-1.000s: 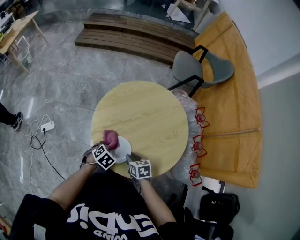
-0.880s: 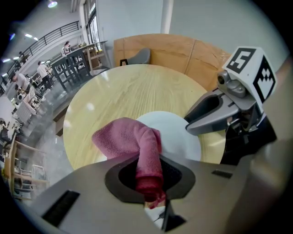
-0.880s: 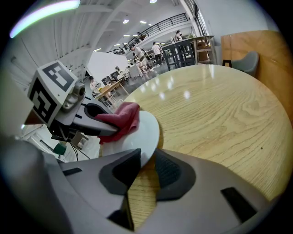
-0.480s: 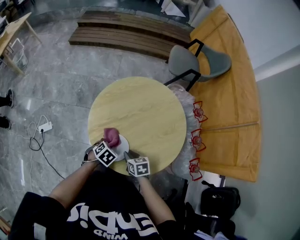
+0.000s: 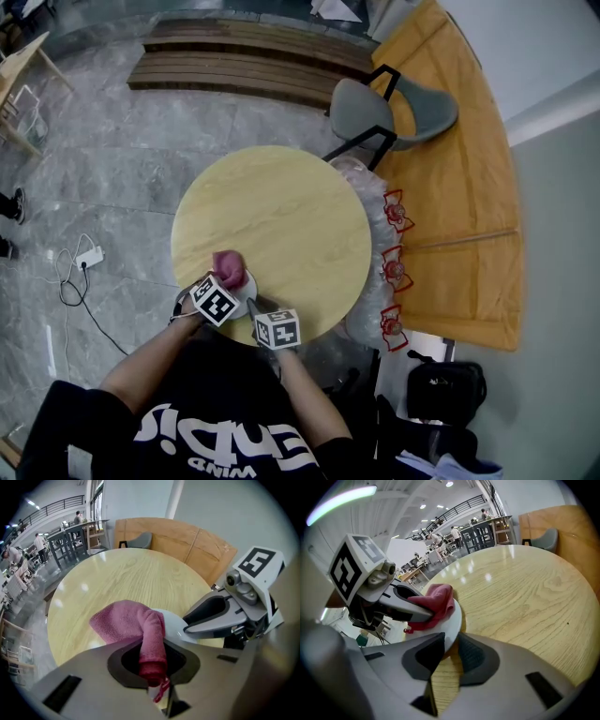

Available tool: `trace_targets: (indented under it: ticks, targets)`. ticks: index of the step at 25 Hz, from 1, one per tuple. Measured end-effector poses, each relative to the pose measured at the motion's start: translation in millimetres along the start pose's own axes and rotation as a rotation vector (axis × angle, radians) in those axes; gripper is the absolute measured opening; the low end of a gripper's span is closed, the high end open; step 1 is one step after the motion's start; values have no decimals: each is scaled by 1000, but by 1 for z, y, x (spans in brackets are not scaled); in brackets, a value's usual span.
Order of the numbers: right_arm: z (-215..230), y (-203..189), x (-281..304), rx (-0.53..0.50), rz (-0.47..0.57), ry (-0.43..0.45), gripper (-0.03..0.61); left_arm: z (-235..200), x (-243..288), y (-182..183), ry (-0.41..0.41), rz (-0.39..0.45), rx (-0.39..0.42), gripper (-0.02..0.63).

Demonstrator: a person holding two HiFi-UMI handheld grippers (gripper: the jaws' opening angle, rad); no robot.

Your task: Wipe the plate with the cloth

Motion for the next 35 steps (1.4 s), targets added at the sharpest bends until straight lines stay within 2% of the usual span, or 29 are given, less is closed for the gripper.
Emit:
trace_targets:
  ticks: [13, 16, 21, 25, 28, 35]
  targets:
    - [0, -1, -1, 29, 29, -10, 100, 7, 4, 4, -113, 52, -102, 52]
    - [0, -2, -1, 35, 36, -11, 100, 8, 3, -2, -124, 28, -121, 52]
    - [1, -3, -1, 39, 46, -15, 97, 22, -3, -3, -202, 26, -164, 52]
    - [0, -2, 0, 39, 48, -19, 95, 27, -7, -6, -215, 39, -189, 52]
    - [0, -2, -1, 36, 47, -24, 94, 26, -3, -16, -181, 26, -187, 52]
    - [-2, -2, 0, 27, 40, -43, 92, 37, -5, -24, -233, 38, -238, 52]
Point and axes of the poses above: the fingertips, and each gripper's own axes: x forward along the fingers, z to its right, y out of its top, the point moved 9 cm from there along -x, backward along the fingers, and after that the axes turned 8 degrees about y, right-handed, at the moved point
